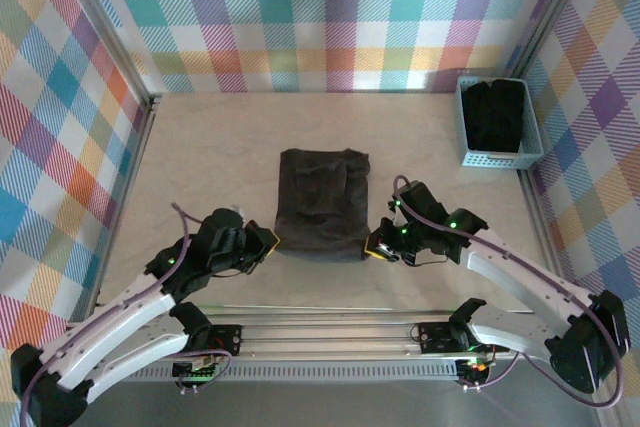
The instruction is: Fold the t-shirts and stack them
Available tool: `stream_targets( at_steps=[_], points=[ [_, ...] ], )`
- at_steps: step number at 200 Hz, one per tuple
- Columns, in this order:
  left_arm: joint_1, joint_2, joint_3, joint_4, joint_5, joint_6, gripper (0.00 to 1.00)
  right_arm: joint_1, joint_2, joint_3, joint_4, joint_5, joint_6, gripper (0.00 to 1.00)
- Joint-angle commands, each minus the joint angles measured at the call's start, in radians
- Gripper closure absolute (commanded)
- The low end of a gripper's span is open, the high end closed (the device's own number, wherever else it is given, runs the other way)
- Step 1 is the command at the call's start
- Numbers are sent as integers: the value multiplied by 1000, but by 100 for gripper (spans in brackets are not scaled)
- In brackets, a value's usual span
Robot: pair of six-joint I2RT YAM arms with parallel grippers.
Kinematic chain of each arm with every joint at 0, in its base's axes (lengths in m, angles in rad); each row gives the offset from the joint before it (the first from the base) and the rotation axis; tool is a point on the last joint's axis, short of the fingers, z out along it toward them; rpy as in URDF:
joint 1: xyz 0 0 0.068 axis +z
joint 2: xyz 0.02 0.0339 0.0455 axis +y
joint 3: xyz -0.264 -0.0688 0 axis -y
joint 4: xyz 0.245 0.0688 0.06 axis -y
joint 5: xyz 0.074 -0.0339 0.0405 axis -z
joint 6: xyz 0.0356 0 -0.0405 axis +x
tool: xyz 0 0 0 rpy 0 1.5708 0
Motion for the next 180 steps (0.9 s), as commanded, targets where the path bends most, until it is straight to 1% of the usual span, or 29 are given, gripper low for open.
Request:
stream_targets(
  at_steps=[1, 17, 29, 49, 67, 81, 97, 112, 113, 117, 122, 129, 134, 139, 147, 155, 168, 180],
  points=[
    [-8, -5, 65, -93, -97, -34, 100, 3, 19, 103, -110, 32, 44, 100],
    [-8, 58, 142, -98, -111, -1, 100, -2, 73, 186, -133, 18, 41, 100],
    [-3, 115, 210, -125, -140, 31, 100, -26, 120, 231, -124, -14, 35, 100],
    [47, 218, 299, -131, -133, 42, 100, -90, 206, 337, -134, -26, 13, 100],
    [128, 327, 362, -89, -92, 70, 100, -164, 309, 442, -143, -33, -14, 100],
    [199, 439, 427, -43, -47, 110, 100, -223, 405, 503, -107, -65, -34, 100],
    [276, 605, 521, -10, -10, 154, 100, -288, 536, 565, -39, -86, -42, 100],
    [338, 781, 599, 45, 49, 181, 100, -334, 707, 684, -18, -113, -67, 100],
    [341, 792, 604, 49, 53, 182, 100, -335, 717, 692, -18, -114, -69, 100],
    [355, 839, 627, 63, 72, 189, 92, -345, 765, 729, -23, -122, -70, 96],
    [372, 891, 657, 76, 95, 197, 79, -355, 826, 771, -28, -134, -72, 89],
    [392, 964, 703, 105, 120, 217, 59, -371, 892, 822, -29, -132, -73, 75],
    [401, 995, 736, 110, 122, 240, 48, -378, 927, 850, -29, -116, -76, 68],
    [407, 1013, 767, 90, 104, 256, 41, -385, 949, 866, -26, -92, -84, 61],
    [409, 1016, 808, 66, 79, 280, 39, -392, 959, 879, -1, -66, -108, 52],
    [406, 996, 822, 49, 69, 293, 38, -392, 943, 887, -1, -36, -142, 46],
    [390, 931, 797, -8, 45, 293, 38, -390, 876, 864, -12, 13, -193, 42],
    [359, 821, 690, 2, 45, 247, 38, -390, 780, 787, 4, 41, -220, 41]
  ],
)
